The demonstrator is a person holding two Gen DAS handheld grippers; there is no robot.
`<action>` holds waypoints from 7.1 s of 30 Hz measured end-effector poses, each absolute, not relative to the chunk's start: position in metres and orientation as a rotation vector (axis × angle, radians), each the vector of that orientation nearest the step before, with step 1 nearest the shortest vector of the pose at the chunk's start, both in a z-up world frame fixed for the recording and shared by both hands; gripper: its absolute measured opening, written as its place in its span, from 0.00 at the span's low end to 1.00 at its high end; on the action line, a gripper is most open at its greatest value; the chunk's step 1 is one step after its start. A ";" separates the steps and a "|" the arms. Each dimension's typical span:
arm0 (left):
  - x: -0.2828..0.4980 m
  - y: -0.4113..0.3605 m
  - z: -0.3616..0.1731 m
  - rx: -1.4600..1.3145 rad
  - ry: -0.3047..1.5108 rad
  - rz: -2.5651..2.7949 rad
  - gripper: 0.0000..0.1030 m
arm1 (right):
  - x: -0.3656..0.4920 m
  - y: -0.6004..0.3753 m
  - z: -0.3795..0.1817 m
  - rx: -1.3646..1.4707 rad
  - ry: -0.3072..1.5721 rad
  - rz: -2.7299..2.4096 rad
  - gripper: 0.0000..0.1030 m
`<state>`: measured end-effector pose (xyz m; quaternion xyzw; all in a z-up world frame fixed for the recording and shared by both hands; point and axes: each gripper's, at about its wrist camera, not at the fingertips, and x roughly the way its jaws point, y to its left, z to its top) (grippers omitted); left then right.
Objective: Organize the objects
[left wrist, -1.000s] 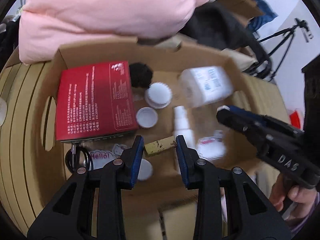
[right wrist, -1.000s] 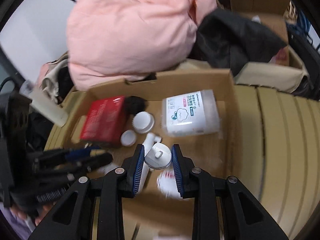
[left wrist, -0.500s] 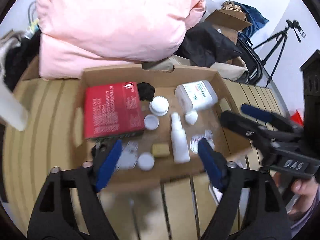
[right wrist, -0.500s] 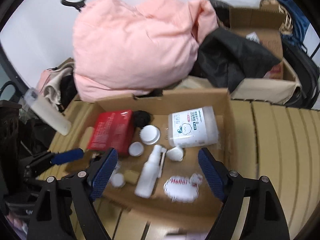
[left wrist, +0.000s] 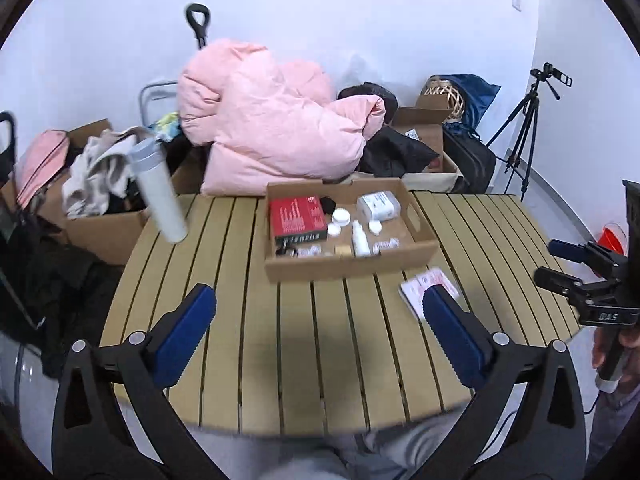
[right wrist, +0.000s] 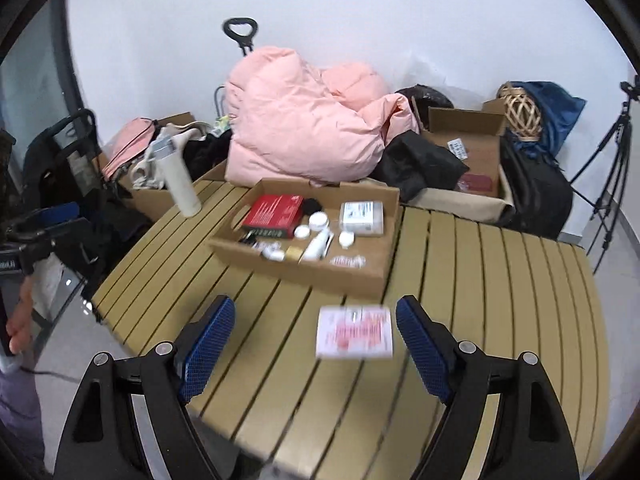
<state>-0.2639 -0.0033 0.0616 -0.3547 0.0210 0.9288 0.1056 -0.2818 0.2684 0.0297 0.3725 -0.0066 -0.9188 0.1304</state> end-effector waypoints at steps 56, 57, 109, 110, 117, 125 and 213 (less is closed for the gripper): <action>-0.406 0.173 -0.183 -1.443 -0.221 2.391 0.34 | -0.411 0.326 -0.175 1.423 -0.188 -2.588 0.41; -0.405 0.173 -0.184 -1.439 -0.226 2.380 0.29 | -0.413 0.326 -0.176 1.415 -0.206 -2.578 0.37; -0.540 0.106 -0.111 -1.434 -0.526 2.297 0.02 | -0.507 0.283 -0.079 1.399 -0.199 -2.619 0.02; -0.545 0.108 -0.124 -1.475 -0.530 2.299 0.02 | -0.512 0.282 -0.085 1.418 -0.178 -2.621 0.02; -0.549 0.121 -0.160 -1.579 -0.440 2.282 0.05 | -0.529 0.272 -0.114 1.501 -0.067 -2.649 0.02; -0.525 0.101 -0.099 -1.461 -0.368 2.374 0.20 | -0.518 0.274 -0.095 1.462 -0.072 -2.603 0.03; -0.018 -0.002 0.062 -0.916 0.109 2.902 1.00 | -0.034 0.201 0.032 0.998 -0.009 -2.714 0.99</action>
